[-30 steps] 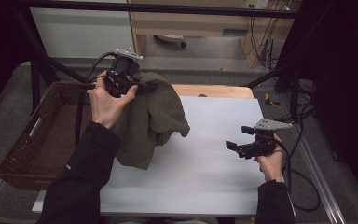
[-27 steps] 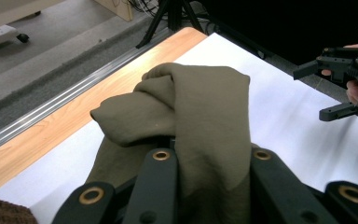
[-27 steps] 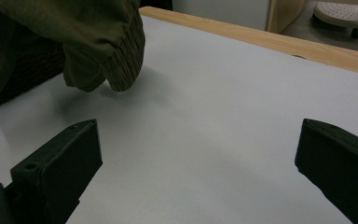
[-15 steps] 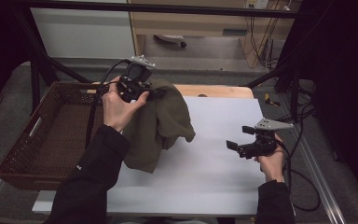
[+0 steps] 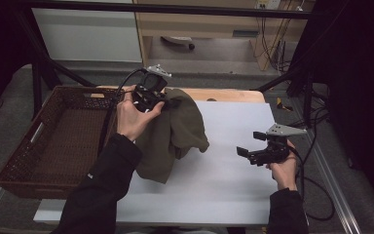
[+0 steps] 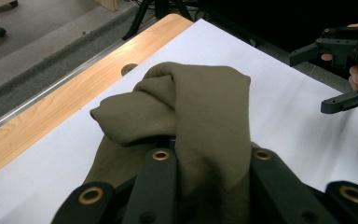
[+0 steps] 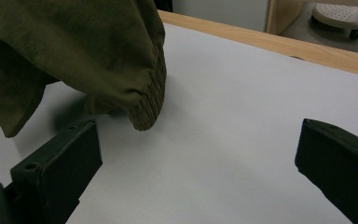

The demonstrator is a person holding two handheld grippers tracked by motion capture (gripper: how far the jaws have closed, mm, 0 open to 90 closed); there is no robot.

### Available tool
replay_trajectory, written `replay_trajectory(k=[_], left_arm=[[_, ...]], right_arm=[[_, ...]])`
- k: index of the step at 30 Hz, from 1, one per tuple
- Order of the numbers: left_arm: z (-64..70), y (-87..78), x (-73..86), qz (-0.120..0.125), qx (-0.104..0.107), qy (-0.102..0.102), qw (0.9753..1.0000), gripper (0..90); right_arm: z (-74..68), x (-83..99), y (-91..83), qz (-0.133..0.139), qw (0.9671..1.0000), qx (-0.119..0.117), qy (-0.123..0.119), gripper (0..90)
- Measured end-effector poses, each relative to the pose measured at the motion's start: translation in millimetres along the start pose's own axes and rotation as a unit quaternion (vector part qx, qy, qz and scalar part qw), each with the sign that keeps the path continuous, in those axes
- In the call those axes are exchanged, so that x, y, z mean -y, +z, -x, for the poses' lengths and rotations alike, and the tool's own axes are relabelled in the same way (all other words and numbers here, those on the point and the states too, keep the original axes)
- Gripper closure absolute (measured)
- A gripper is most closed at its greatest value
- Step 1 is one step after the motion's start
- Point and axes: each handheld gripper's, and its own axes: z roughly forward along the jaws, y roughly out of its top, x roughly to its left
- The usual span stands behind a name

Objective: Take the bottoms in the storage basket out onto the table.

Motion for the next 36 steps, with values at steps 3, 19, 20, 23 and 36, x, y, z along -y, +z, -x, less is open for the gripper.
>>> replay_trajectory(k=[3,19,20,23,36], left_arm=[[1.6,4.5,1.2,-0.003,0.0,0.003,1.0,79.5],[11.4,30.2,10.2,-0.011,0.01,0.014,0.9998,78.8],[11.8,31.5,10.8,-0.012,0.012,0.014,0.9998,78.7],[13.0,35.9,12.9,-0.015,0.013,0.014,0.9997,78.5],[17.9,47.5,18.8,-0.025,0.017,0.015,0.9994,76.9]], right_arm=[[0.0,0.1,0.3,0.0,1.0,0.0,-0.001,1.2],[0.2,0.0,-0.6,0.001,1.0,0.001,-0.001,1.2],[0.4,0.1,-0.8,0.0,1.0,0.0,-0.001,1.2],[0.2,0.0,-1.1,0.0,1.0,0.0,-0.001,1.2],[0.2,0.0,-1.1,0.0,1.0,-0.001,-0.001,1.2]])
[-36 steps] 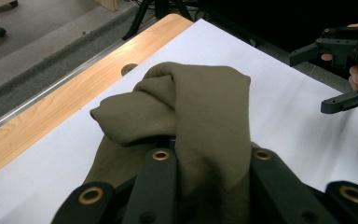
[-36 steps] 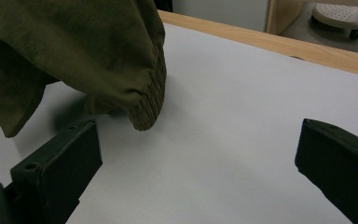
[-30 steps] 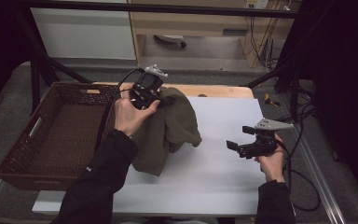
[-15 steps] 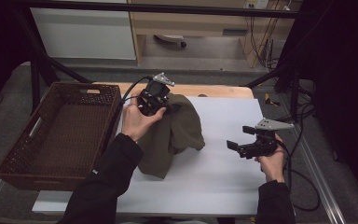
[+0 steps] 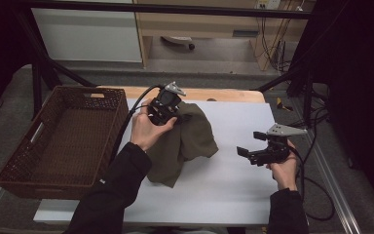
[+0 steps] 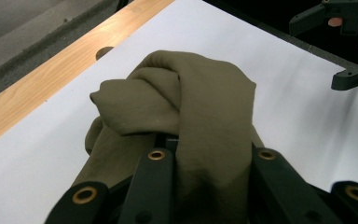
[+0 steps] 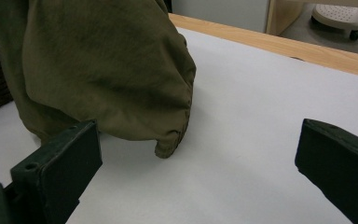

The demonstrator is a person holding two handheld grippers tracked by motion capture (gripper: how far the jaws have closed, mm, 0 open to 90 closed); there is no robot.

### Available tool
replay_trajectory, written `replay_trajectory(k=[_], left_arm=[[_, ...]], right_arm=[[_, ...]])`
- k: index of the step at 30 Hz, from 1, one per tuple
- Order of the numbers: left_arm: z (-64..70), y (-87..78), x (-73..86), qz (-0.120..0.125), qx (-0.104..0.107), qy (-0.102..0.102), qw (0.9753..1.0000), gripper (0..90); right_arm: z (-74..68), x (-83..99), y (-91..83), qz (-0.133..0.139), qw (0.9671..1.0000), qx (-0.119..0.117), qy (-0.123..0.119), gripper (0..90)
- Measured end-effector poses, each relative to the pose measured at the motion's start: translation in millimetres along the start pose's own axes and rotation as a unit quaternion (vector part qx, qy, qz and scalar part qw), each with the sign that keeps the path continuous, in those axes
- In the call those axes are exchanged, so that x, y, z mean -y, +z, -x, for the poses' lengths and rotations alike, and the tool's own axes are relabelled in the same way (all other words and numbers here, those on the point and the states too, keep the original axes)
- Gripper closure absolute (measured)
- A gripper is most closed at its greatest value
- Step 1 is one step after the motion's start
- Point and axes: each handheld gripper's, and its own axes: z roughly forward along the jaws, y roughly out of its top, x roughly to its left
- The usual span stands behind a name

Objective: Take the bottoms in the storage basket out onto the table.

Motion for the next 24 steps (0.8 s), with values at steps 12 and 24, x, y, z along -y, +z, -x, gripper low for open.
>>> replay_trajectory(k=[12,24], left_arm=[[1.6,10.3,9.0,-0.013,0.005,0.001,0.9999,68.2],[-1.9,17.2,15.9,-0.027,0.001,-0.004,0.9996,36.6]], right_arm=[[0.0,-0.1,-0.4,0.001,1.0,0.0,0.0,1.1],[-0.2,-0.3,-0.6,0.001,1.0,0.001,0.0,1.1]])
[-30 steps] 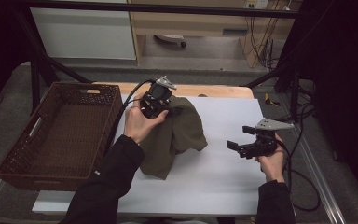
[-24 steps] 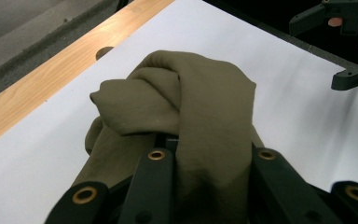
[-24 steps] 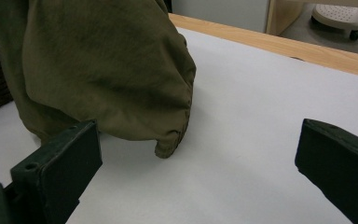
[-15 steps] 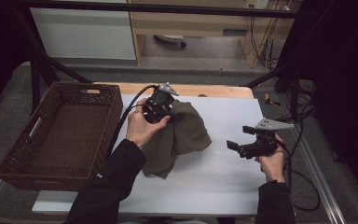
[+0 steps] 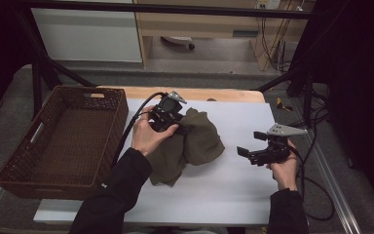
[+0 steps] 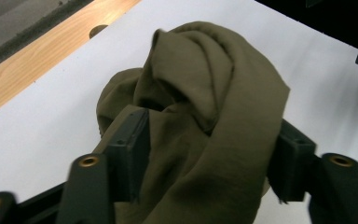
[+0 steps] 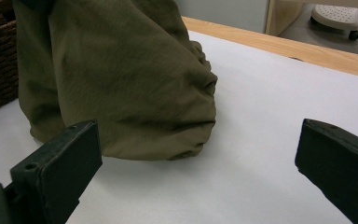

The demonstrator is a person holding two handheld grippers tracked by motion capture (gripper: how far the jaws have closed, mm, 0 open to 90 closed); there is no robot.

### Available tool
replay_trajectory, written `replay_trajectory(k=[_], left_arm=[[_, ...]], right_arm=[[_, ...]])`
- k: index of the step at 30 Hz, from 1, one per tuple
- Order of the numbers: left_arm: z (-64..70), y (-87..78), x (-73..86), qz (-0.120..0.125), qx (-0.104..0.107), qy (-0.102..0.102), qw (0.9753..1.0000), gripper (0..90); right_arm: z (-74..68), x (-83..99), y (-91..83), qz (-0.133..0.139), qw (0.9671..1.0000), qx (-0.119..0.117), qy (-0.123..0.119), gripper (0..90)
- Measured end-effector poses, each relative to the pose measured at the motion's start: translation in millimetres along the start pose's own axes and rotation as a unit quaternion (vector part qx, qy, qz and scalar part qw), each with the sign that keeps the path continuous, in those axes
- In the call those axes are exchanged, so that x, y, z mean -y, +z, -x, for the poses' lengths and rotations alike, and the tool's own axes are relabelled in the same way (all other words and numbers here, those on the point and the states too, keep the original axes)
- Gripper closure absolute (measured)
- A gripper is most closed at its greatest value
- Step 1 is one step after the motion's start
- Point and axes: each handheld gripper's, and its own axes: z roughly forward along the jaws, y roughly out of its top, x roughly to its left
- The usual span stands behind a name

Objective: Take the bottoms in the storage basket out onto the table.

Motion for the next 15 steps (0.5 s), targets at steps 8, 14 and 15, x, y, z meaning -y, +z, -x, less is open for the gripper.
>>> replay_trajectory(k=[8,14,15], left_arm=[[-2.5,-2.3,4.9,0.003,-0.007,-0.002,1.0,26.6],[-5.4,-4.4,8.5,0.002,-0.014,-0.008,0.9999,21.1],[-5.1,-4.5,8.7,0.0,-0.018,-0.006,0.9998,19.3]], right_arm=[[-0.2,0.0,0.5,-0.001,1.0,-0.001,-0.001,1.1],[-0.2,0.0,0.5,-0.002,1.0,-0.001,-0.001,1.1],[-0.3,0.0,0.8,-0.002,1.0,-0.001,0.0,1.1]])
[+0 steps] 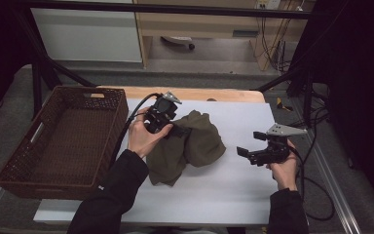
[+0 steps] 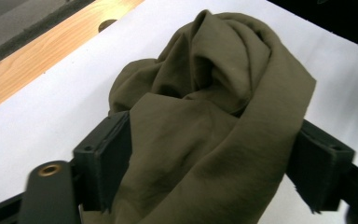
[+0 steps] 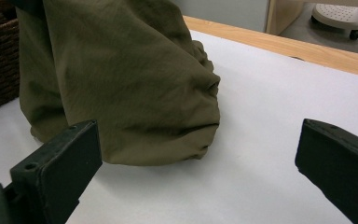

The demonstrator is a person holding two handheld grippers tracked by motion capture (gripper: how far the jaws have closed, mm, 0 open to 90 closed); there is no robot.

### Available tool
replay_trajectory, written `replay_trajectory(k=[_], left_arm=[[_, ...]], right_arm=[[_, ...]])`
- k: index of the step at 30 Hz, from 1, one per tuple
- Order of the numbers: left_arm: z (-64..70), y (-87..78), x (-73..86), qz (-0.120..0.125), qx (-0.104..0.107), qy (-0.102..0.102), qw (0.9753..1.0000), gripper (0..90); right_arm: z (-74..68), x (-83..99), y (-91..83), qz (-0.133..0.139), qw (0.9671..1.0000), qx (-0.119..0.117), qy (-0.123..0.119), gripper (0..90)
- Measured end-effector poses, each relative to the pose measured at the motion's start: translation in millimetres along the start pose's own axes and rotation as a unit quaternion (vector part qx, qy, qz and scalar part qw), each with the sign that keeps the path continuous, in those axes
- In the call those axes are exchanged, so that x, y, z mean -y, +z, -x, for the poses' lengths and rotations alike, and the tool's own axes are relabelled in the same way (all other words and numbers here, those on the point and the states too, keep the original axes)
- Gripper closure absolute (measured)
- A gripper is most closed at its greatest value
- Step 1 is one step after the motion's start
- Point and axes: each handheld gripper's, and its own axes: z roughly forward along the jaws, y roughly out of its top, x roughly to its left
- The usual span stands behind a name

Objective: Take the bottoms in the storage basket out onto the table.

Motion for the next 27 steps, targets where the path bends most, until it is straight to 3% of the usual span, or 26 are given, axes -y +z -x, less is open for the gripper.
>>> replay_trajectory(k=[3,27], left_arm=[[0.5,-0.1,0.9,-0.008,-0.008,0.001,0.9999,16.1],[-1.8,-25.6,10.7,0.019,-0.011,0.002,0.9998,15.1]], right_arm=[[0.0,0.0,0.1,0.0,1.0,0.0,0.0,1.1],[-0.4,-0.4,-0.3,0.0,1.0,0.0,-0.001,1.0]])
